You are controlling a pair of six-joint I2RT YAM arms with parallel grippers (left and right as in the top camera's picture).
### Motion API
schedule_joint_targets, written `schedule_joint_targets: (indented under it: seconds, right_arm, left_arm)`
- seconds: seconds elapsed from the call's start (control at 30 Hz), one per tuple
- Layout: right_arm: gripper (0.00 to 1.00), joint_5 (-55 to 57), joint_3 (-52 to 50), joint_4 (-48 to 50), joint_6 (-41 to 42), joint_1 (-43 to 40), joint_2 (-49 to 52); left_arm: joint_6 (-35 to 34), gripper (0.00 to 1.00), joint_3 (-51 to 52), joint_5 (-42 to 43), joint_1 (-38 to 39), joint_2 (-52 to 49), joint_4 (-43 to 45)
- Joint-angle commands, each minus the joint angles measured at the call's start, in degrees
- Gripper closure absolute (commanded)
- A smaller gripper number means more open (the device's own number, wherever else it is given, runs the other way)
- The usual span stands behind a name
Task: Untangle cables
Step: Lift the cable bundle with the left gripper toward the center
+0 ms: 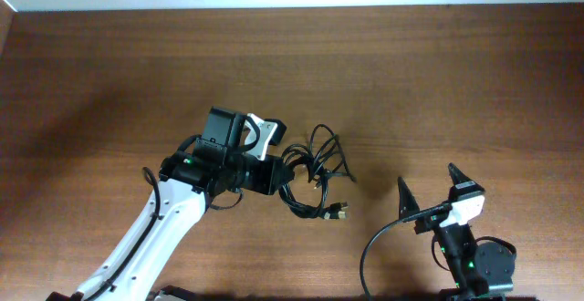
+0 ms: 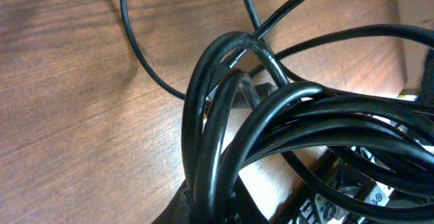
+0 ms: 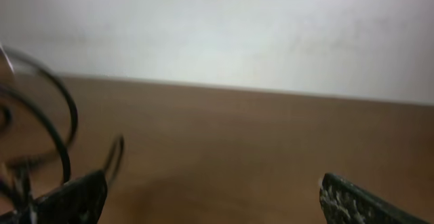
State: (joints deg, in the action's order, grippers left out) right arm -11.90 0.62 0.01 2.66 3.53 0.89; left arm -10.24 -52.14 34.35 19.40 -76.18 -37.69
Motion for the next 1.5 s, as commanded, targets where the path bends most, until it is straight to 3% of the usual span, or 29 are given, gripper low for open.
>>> schedule_joint_targets:
  seconds: [0.0,0.13,0.33,0.6,0.8,1.03,1.13,1.2,1.3,1.43,1.47]
  right_arm:
    - [0.01,-2.19,1.05,2.58,9.05,0.17,-0.68]
    - [0.01,-9.4,8.11,-2.23,16.04,0.17,-0.68]
    - [0.01,-11.91,23.71,-27.69,17.97,0.17,0.31]
    - [0.01,-15.47,44.44,-53.05,16.65,0.22,7.56]
    - [0.01,-27.47,48.19,-58.4,12.55,0.22,14.78]
    - [0.01,-27.58,48.19,-58.25,12.13,0.22,18.45]
    - [0.01,-31.26,48.19,-58.31,2.08,0.22,18.45]
    - [0.01,-31.43,48.19,-58.31,0.55,0.22,18.45]
    - [0.01,-31.45,48.19,-58.38,0.76,0.22,18.45]
    - [0.01,-31.3,48.19,-58.55,3.26,0.22,18.47]
    - [0.01,-30.93,48.19,-58.58,5.35,0.22,18.6]
  left_arm:
    - [0.87,1.0,-0.28,2.36,-0.04,1.22,-2.08]
    - [1.01,1.0,-0.28,-0.07,-0.07,1.22,-6.99]
    - [12.46,1.0,-0.31,0.42,0.0,1.27,-9.31]
    - [25.35,1.0,-0.31,24.5,0.0,1.27,-9.31]
    - [25.31,1.0,-0.31,28.22,0.0,1.27,-8.79]
    - [25.31,1.0,-0.31,32.22,0.0,1.27,-7.1]
    - [25.35,1.0,-0.31,33.29,0.0,1.27,-6.69]
    - [25.35,1.0,-0.31,33.14,0.0,1.27,-5.99]
    - [24.98,1.0,-0.31,26.23,0.0,1.27,-5.44]
    - [10.21,1.0,-0.31,-2.82,0.0,1.27,-5.42]
    - [8.61,1.0,-0.33,-6.27,0.0,1.31,-5.38]
